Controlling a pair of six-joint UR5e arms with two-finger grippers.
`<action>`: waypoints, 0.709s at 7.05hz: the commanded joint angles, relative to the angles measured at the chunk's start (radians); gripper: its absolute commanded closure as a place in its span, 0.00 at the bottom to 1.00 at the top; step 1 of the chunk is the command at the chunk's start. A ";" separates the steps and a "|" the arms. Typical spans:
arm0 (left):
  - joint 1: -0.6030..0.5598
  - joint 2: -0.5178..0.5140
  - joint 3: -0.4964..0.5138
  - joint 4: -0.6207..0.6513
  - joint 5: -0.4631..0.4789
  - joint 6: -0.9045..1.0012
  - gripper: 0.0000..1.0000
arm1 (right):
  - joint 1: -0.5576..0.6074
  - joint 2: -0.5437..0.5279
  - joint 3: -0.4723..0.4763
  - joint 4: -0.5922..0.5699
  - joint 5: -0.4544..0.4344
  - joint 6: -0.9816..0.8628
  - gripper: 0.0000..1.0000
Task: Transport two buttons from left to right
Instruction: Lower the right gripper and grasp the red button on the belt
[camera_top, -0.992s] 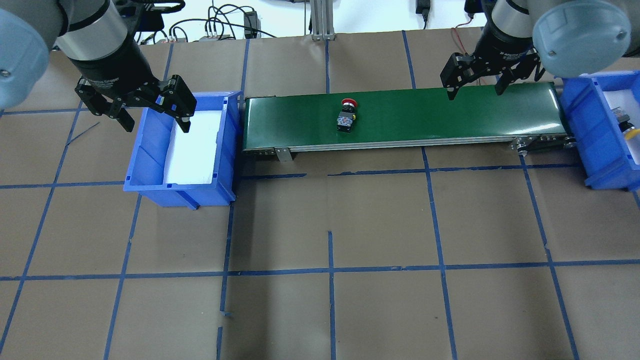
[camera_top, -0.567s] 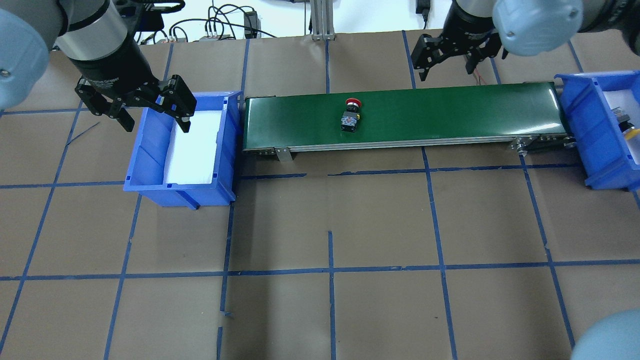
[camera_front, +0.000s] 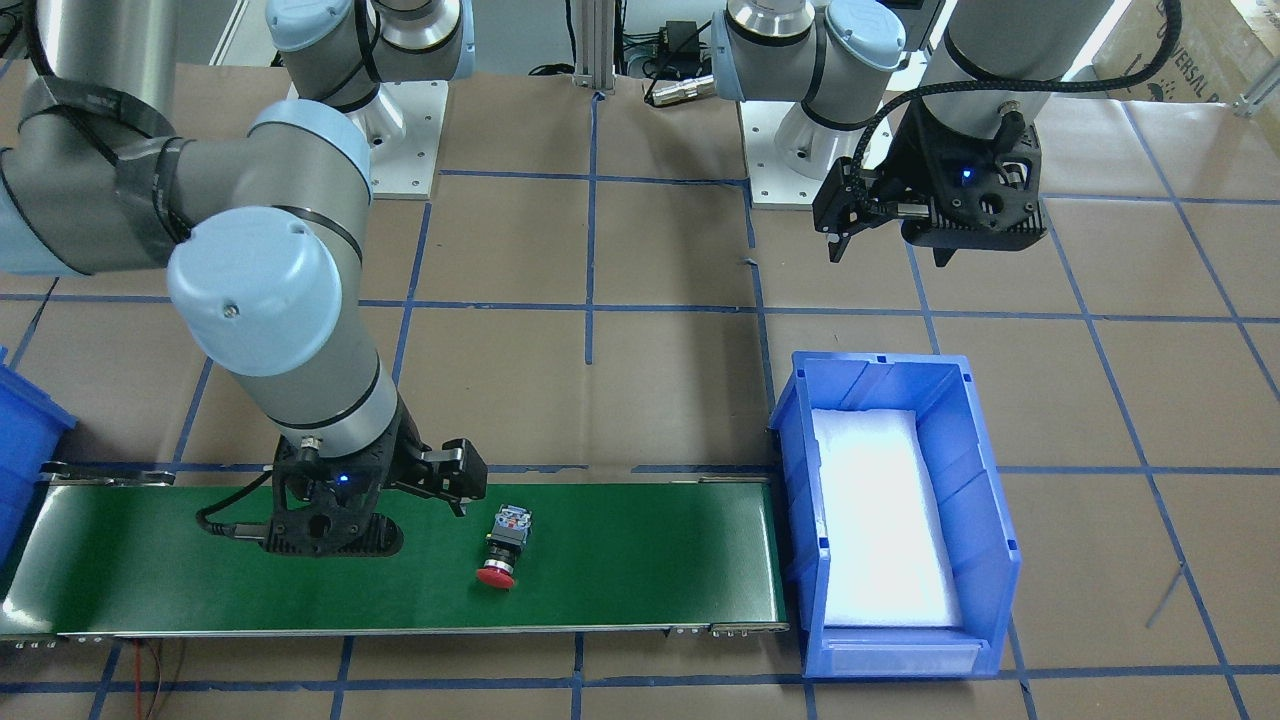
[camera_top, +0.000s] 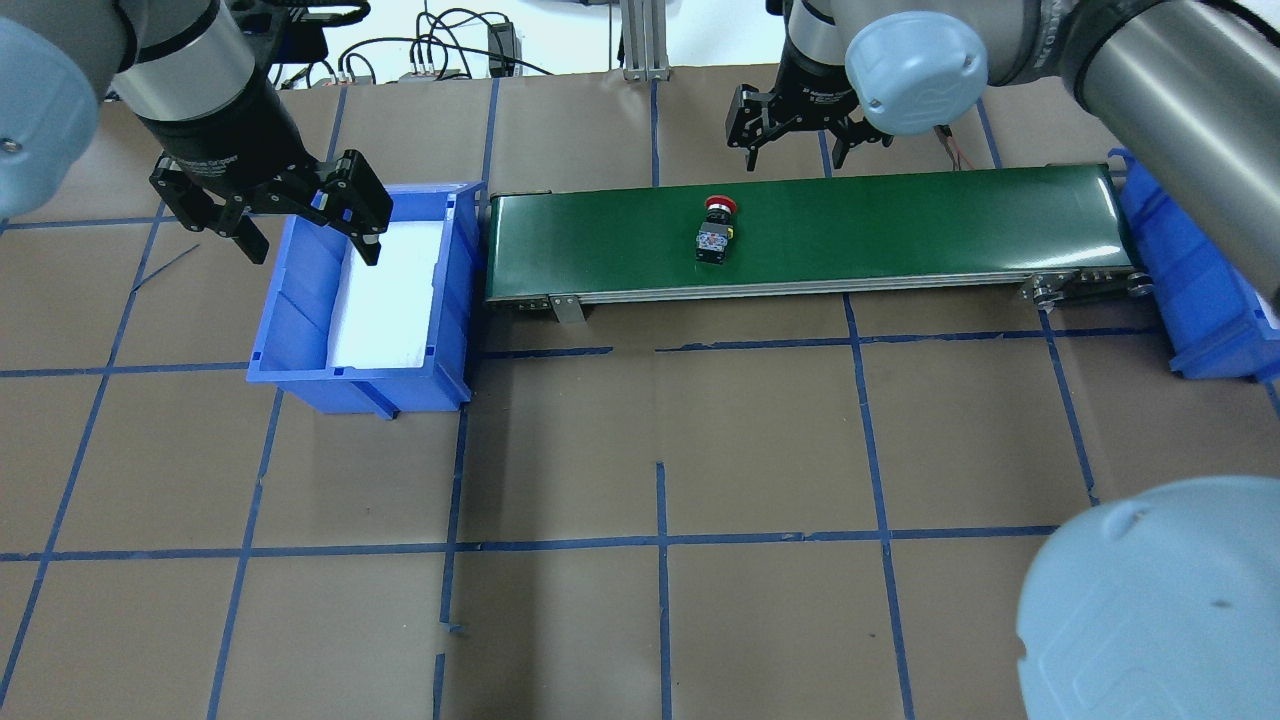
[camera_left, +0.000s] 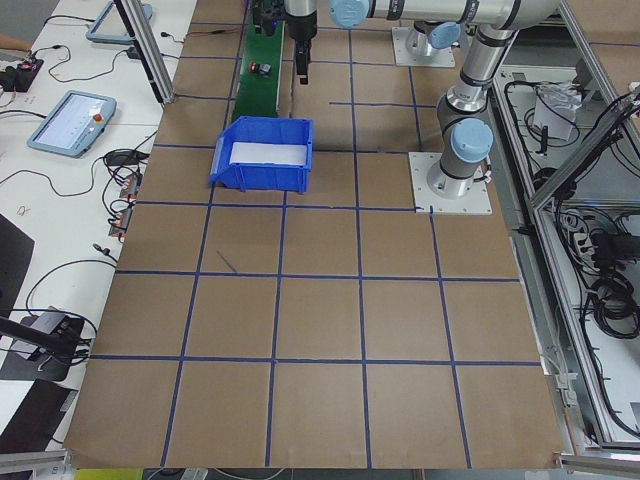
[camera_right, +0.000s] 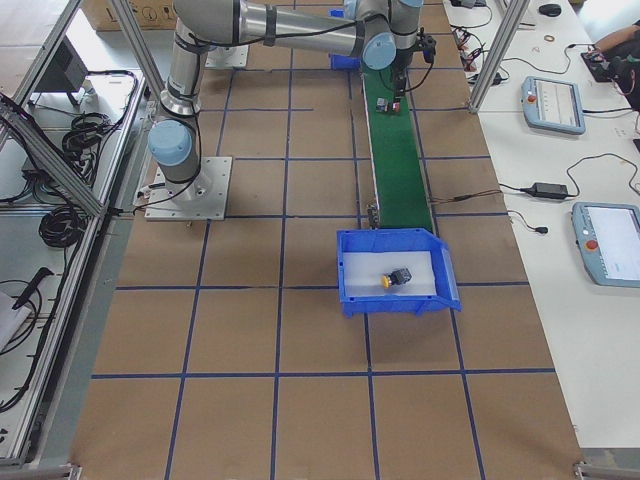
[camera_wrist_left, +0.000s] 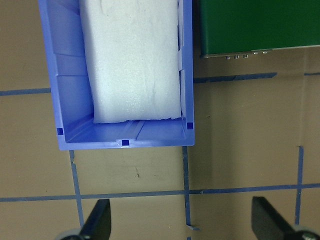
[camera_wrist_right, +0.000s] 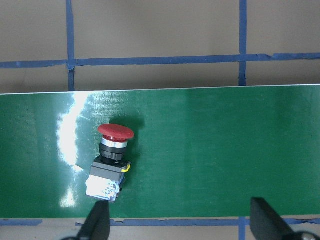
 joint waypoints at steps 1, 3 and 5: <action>0.001 0.000 0.000 0.000 0.000 0.000 0.00 | 0.017 0.035 0.003 -0.036 -0.011 0.157 0.00; 0.001 0.001 0.000 0.000 0.000 0.000 0.00 | 0.036 0.043 0.027 -0.067 -0.013 0.266 0.00; 0.001 0.001 0.000 0.000 0.000 0.000 0.00 | 0.040 0.064 0.076 -0.160 -0.015 0.317 0.00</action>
